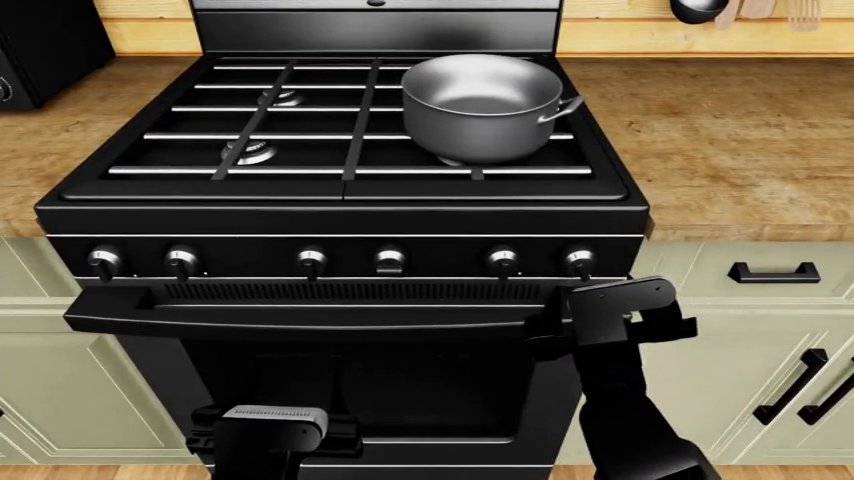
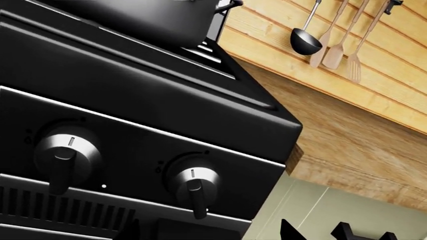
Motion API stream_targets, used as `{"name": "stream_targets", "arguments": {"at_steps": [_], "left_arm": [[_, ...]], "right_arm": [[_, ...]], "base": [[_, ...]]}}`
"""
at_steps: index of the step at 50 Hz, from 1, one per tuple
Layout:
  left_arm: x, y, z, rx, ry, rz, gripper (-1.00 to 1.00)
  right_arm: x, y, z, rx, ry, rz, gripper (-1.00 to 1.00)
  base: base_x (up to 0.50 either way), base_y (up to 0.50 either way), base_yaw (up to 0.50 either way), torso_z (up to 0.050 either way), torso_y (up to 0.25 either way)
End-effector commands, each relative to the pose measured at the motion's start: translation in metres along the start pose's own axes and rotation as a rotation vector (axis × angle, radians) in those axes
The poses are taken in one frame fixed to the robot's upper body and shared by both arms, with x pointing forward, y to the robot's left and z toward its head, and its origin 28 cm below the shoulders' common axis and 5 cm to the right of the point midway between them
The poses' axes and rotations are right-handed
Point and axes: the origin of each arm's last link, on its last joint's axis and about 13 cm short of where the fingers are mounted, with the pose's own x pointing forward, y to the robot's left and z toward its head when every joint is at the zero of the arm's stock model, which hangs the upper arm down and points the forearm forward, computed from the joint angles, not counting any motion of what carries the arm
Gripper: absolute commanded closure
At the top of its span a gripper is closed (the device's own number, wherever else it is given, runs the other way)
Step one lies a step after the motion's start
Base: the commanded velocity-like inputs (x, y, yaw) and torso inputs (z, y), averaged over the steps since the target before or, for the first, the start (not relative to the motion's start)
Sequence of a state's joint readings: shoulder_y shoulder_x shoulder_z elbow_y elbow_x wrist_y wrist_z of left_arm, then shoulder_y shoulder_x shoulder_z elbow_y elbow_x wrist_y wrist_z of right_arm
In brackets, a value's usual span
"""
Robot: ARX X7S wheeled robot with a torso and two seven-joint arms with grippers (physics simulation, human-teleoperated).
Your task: Turn off the front right burner of the stove.
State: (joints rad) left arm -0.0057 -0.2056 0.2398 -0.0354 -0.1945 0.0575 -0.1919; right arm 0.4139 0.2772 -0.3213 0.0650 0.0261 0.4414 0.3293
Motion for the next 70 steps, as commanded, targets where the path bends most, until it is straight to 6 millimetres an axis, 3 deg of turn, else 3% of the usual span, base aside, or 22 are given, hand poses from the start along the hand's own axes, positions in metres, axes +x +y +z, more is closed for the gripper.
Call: {"name": "stream_targets", "arguments": {"at_steps": [1, 70], "left_arm": [[0.000, 0.001, 0.001, -0.001, 0.000, 0.001, -1.00], [-0.004, 0.001, -0.001, -0.006, 0.006, 0.002, -1.00]], "right_arm": [[0.005, 0.007, -0.003, 0.005, 0.010, 0.004, -1.00], [0.040, 0.016, -0.015, -0.010, 0.046, -0.013, -1.00]], "base": [[0.00, 0.00, 0.00, 0.000, 0.000], [0.00, 0.00, 0.00, 0.000, 0.000]]}}
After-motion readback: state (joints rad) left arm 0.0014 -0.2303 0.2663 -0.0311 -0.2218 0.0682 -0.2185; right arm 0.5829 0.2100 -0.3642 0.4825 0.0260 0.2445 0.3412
